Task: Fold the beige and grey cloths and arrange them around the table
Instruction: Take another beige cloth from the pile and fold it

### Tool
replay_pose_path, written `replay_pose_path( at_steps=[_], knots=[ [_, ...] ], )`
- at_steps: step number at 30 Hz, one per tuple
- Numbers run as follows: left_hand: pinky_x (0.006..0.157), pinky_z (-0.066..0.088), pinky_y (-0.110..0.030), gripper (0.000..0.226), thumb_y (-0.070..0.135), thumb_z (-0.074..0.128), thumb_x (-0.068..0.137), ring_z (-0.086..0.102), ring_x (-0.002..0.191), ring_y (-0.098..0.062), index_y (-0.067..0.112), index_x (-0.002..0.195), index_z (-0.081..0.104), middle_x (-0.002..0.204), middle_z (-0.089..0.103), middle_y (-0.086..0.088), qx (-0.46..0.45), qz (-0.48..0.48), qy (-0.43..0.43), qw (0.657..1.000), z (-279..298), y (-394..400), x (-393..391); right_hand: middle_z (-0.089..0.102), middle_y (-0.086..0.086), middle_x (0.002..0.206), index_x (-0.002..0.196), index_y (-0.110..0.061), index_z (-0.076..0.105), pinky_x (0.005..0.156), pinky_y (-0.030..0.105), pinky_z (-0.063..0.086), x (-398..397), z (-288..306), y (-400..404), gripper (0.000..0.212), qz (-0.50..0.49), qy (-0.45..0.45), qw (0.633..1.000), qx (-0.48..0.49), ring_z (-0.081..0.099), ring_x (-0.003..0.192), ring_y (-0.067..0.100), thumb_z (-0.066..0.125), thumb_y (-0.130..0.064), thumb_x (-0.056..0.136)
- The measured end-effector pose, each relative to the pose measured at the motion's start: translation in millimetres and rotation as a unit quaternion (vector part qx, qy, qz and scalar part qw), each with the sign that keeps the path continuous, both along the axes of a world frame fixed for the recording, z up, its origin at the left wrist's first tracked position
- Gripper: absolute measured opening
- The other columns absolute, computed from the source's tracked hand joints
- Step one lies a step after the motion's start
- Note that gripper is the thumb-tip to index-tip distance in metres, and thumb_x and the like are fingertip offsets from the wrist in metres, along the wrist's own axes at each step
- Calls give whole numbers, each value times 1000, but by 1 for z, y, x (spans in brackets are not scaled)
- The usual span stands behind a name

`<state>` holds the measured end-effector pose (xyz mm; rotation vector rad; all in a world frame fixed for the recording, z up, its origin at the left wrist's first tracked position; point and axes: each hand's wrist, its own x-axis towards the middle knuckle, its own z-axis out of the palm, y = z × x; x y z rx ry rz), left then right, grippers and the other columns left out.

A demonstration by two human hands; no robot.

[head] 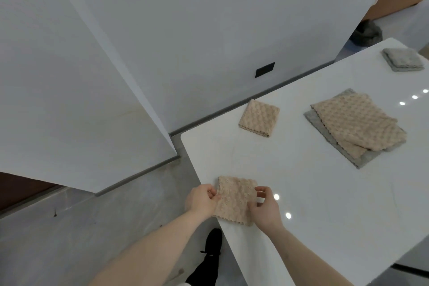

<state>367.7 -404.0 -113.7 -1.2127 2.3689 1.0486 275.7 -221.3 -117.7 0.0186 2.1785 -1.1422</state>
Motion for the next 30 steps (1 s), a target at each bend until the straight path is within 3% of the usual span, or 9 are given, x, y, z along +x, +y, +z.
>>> replay_pose_path(
  at_steps=[4, 8, 11, 14, 17, 20, 25, 30],
  knots=[
    [64, 51, -26, 13, 44, 67, 90, 62, 75, -2, 34, 82, 64, 77, 66, 17, -6, -19, -11, 1000, -14, -13, 5, 56, -13, 114, 128, -27, 45, 66, 30, 59, 10, -14, -12, 44, 17, 5, 1000, 11, 67, 89, 11, 59, -12, 90],
    [71, 50, -29, 11, 42, 60, 94, 58, 82, -4, 34, 94, 52, 91, 62, 18, -71, -59, 10, 996, -19, -16, 17, 36, -8, 145, 144, -27, 35, 86, 31, 51, 21, -21, -14, 61, 90, 52, 994, 46, 59, 113, 15, 52, -9, 89],
    [91, 42, -28, 25, 29, 54, 93, 48, 107, -11, 30, 118, 52, 119, 51, 12, -165, -227, 76, 957, -17, -12, 27, 15, -11, 156, 148, -28, 32, 92, 31, 47, 32, -20, -9, 72, 146, 150, 974, 82, 42, 123, 10, 50, -1, 83],
    [111, 33, -33, 55, 19, 51, 87, 38, 133, -18, 27, 141, 45, 147, 40, 7, -143, -375, 112, 909, -19, -2, 34, 21, -7, 156, 149, -27, 35, 100, 29, 46, 41, -24, -4, 75, 226, 205, 945, 116, 37, 131, 17, 51, -2, 80],
    [124, 13, -35, 74, 18, 51, 88, 10, 154, -19, 24, 157, 27, 168, 12, 3, -91, -418, 49, 902, -32, 3, 39, 25, -5, 159, 153, -23, 32, 111, 30, 39, 48, -28, -3, 66, 275, 183, 929, 165, 37, 138, 23, 49, -12, 90],
    [126, 3, -39, 90, 18, 55, 85, -7, 156, -17, 23, 162, 10, 170, -7, 3, -83, -446, -30, 890, -41, 3, 40, 13, -6, 166, 158, -20, 18, 119, 34, 28, 49, -30, -2, 72, 313, 155, 912, 213, 23, 149, 20, 45, -17, 91],
    [126, 4, -48, 92, 16, 57, 85, -12, 156, -16, 24, 162, 7, 169, -13, 3, -73, -444, -95, 888, -30, 10, 30, -3, -7, 167, 160, -20, 0, 121, 43, 22, 52, -23, -1, 86, 367, 127, 884, 259, 8, 154, 23, 46, -13, 88],
    [126, 1, -52, 95, 18, 60, 84, -15, 155, -19, 22, 162, 6, 169, -16, 1, -56, -436, -142, 887, -16, 20, 21, 0, -5, 168, 159, -18, 15, 122, 38, 23, 55, -8, 4, 85, 349, 99, 904, 227, 11, 153, 21, 44, -4, 81]
  ],
)
